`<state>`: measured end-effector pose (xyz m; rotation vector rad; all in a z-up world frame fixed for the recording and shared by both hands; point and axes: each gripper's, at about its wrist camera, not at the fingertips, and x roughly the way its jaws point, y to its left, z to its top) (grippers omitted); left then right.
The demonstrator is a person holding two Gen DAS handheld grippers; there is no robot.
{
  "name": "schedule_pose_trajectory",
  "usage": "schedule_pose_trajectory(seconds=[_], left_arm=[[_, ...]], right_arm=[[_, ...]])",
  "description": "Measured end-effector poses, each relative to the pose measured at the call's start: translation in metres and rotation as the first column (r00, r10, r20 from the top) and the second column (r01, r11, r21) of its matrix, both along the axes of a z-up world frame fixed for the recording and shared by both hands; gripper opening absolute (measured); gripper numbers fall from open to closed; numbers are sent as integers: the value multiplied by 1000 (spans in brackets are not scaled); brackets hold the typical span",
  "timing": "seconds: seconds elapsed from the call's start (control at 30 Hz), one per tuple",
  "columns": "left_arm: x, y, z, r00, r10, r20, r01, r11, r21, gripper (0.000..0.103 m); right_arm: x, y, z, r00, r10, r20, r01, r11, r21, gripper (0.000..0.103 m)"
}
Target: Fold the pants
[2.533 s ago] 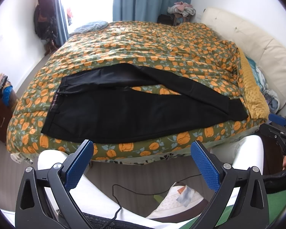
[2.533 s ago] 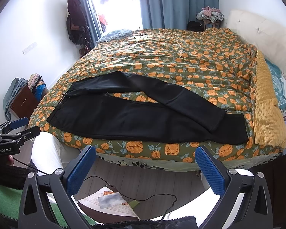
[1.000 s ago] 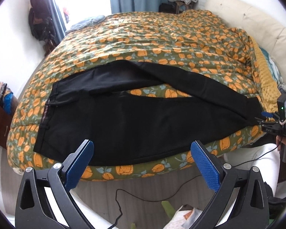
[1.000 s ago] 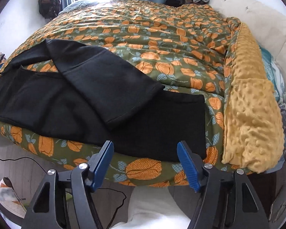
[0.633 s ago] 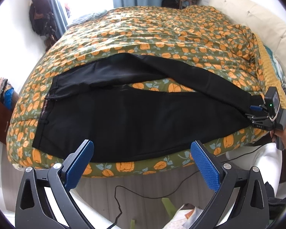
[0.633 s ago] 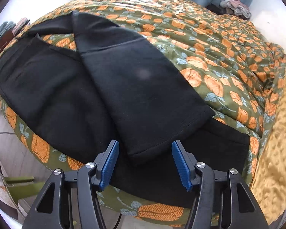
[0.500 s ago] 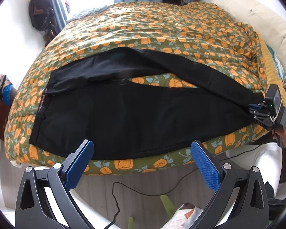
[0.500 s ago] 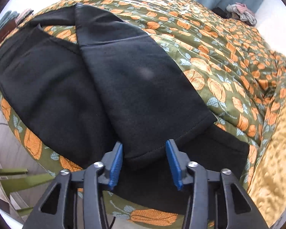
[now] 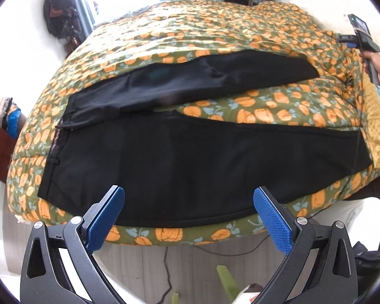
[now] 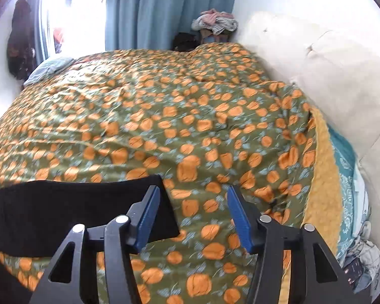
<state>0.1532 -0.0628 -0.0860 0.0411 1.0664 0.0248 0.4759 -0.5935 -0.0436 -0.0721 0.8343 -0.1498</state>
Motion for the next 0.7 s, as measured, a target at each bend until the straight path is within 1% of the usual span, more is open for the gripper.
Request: schedule_pose_trajectory(seconds=[0.03, 0.07, 0.1, 0.13, 0.17, 0.2, 0.23, 0.27, 0.3, 0.33, 0.37, 0.4, 0.47, 0.5, 0.53, 0.57, 0.6, 0.63, 0.67, 0.7], left_arm=[[6, 6, -7, 1000, 13, -17, -13, 1000, 2, 102], [14, 12, -15, 999, 25, -33, -25, 1000, 5, 102], [26, 20, -21, 999, 38, -39, -38, 999, 6, 102], [39, 29, -26, 998, 54, -30, -54, 998, 9, 102], [59, 42, -31, 996, 85, -5, -85, 996, 15, 102], [78, 54, -33, 992, 121, 34, -122, 992, 20, 102], [94, 66, -35, 986, 152, 74, -154, 988, 23, 102], [117, 79, -36, 972, 194, 131, -199, 980, 26, 102], [140, 93, -39, 953, 240, 187, -249, 968, 26, 102], [162, 106, -44, 929, 290, 230, -302, 953, 18, 102], [187, 120, -52, 898, 350, 266, -363, 932, 1, 102], [204, 131, -61, 876, 391, 284, -404, 915, -11, 102], [230, 148, -81, 849, 449, 277, -463, 886, -18, 102], [242, 155, -96, 841, 480, 249, -493, 870, -11, 101], [249, 161, -111, 838, 502, 212, -513, 858, -4, 101], [251, 166, -123, 841, 508, 183, -517, 856, 1, 101], [250, 168, -134, 849, 502, 166, -511, 860, 13, 101], [249, 169, -142, 857, 488, 164, -498, 867, 23, 102], [247, 165, -146, 867, 468, 171, -480, 877, 32, 102], [244, 162, -150, 871, 455, 182, -468, 883, 33, 102]], right_arm=[[2, 0, -5, 1000, 0, -4, 0, 1000, -6, 58], [0, 2, -16, 1000, 11, -21, -10, 1000, 7, 58], [0, 6, -27, 998, 34, -43, -33, 999, 41, 58], [-4, 14, -41, 995, 72, -68, -66, 994, 90, 58], [-9, 27, -57, 989, 120, -92, -105, 982, 155, 58], [-11, 43, -73, 979, 169, -111, -141, 965, 221, 58], [-17, 66, -88, 967, 224, -126, -179, 939, 295, 58], [-19, 97, -104, 947, 290, -136, -220, 898, 381, 58], [-24, 130, -119, 924, 357, -135, -261, 849, 460, 58], [-27, 169, -129, 897, 424, -125, -299, 789, 536, 58], [-27, 211, -140, 863, 494, -104, -336, 717, 611, 58], [-29, 252, -147, 826, 557, -81, -366, 642, 674, 58], [-36, 336, -157, 745, 666, -36, -406, 495, 768, 58], [-40, 375, -161, 702, 712, -14, -419, 429, 801, 58], [-42, 410, -166, 658, 753, -3, -424, 374, 825, 58], [-41, 437, -174, 621, 784, -11, -426, 349, 835, 58], [-41, 458, -181, 593, 805, -33, -432, 353, 830, 58], [-38, 470, -189, 571, 819, -63, -446, 374, 813, 58], [-32, 473, -196, 560, 823, -95, -470, 409, 782, 58], [-22, 465, -201, 566, 816, -115, -488, 445, 751, 58]])
